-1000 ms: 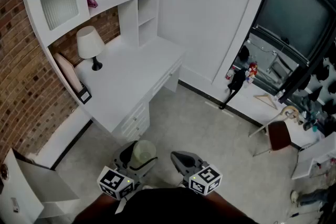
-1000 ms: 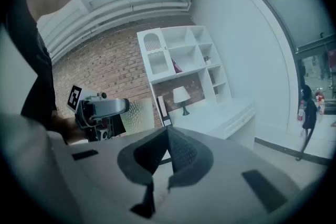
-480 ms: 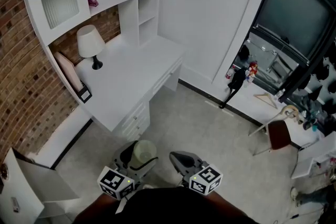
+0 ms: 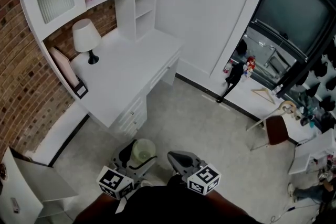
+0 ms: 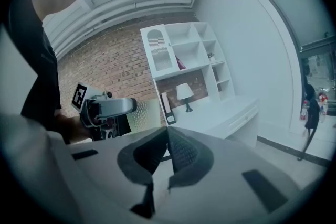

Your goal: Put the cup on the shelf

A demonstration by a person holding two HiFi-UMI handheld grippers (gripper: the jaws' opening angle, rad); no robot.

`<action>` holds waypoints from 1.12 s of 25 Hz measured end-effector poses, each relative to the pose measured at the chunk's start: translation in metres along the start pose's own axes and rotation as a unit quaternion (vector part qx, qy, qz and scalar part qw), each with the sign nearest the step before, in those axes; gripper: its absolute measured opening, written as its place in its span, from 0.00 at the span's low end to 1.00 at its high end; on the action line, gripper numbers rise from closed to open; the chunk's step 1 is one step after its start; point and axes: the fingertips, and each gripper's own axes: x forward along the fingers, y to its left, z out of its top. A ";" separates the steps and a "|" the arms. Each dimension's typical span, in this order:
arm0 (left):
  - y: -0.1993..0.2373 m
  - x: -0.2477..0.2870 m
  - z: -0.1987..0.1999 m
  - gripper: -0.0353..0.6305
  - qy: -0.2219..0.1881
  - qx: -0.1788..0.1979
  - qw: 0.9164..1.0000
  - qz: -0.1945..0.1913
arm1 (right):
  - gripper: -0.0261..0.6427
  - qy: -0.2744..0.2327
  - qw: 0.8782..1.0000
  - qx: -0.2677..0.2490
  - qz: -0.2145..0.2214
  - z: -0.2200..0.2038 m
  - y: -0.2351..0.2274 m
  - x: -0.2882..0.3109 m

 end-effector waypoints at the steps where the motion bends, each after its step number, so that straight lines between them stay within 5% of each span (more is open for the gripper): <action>1: 0.000 0.001 0.000 0.61 -0.001 -0.002 1.000 0.000 | 0.05 0.002 1.000 0.003 -0.002 -0.001 -0.003 -0.001; 12: 0.023 0.038 0.003 0.61 0.002 -0.003 0.999 0.042 | 0.05 0.005 1.000 0.009 0.022 0.016 -0.055 0.021; 28: 0.053 0.184 0.049 0.61 -0.020 0.011 0.995 0.101 | 0.05 -0.006 0.996 -0.026 0.087 0.078 -0.209 0.049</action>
